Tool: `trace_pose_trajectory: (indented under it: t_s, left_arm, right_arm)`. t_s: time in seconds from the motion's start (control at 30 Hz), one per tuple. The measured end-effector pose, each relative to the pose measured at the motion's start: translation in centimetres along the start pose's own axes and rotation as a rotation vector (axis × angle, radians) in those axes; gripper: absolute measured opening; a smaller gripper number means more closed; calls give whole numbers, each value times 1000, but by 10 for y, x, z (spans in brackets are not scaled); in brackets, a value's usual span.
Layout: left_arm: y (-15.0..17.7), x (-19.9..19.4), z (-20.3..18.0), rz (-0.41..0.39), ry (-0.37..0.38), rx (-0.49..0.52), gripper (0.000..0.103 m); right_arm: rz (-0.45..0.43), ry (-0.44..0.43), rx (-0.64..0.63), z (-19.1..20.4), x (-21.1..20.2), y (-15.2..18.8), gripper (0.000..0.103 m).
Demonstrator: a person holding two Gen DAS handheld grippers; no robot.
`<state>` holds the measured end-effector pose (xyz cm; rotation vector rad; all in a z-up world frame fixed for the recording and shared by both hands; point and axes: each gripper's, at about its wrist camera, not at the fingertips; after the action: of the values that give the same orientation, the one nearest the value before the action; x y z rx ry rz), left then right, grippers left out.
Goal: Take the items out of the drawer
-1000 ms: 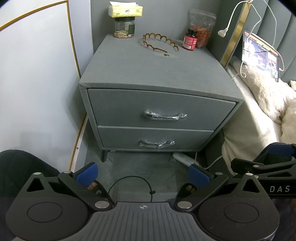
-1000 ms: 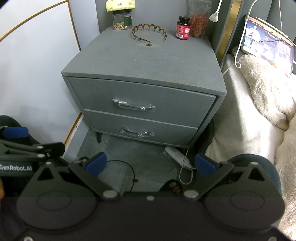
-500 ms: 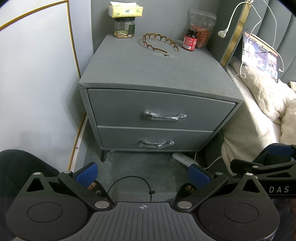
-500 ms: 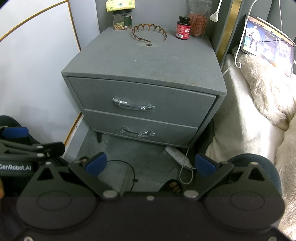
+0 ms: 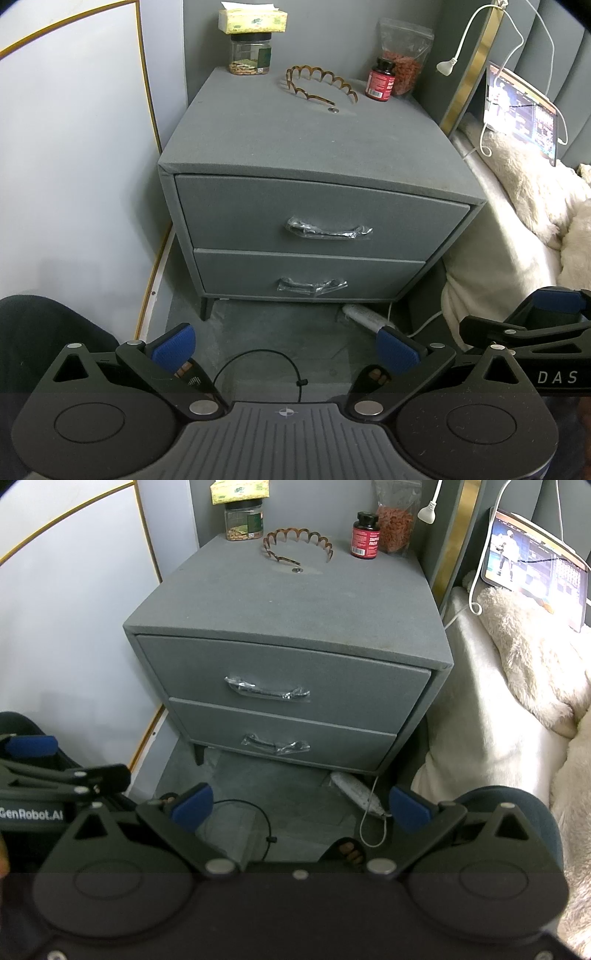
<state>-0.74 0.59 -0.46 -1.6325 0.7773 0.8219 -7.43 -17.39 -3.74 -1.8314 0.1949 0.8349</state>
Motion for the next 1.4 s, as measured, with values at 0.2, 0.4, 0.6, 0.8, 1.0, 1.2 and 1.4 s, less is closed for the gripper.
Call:
trace_pose_trajectory:
  t_s: [0.2, 0.4, 0.6, 0.8, 1.0, 1.2, 1.4]
  left_arm:
    - [-1, 0, 1, 2, 2, -6, 103]
    - [-1, 0, 3, -3, 8, -18, 103]
    - [-2, 2, 4, -12, 3, -31, 103]
    - [-2, 3, 7, -49, 13, -53, 103]
    - [-6, 9, 13, -129, 44, -69, 103]
    - [-21, 19, 13, -103, 107, -74, 103]
    - [-37, 48, -14, -69, 104, 12, 103]
  right_arm:
    - [0, -2, 1, -1, 0, 0, 103]
    - [3, -3, 1, -1, 1, 0, 103]
    - [6, -11, -5, -1, 2, -1, 103]
    - [6, -22, -34, -6, 3, -2, 103]
    - [-88, -72, -47, -24, 2, 1, 103]
    - [-61, -133, -60, -40, 15, 4, 103]
    - [-35, -233, 27, -70, 11, 3, 102]
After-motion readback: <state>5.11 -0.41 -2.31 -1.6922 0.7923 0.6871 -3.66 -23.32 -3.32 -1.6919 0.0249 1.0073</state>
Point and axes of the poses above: each gripper's, at about its wrist camera, not at the fingertips, and x roughly the way its jaws point, z to its left, y to its underside, and after that the axes turned 8 degrees about -x, right-handed
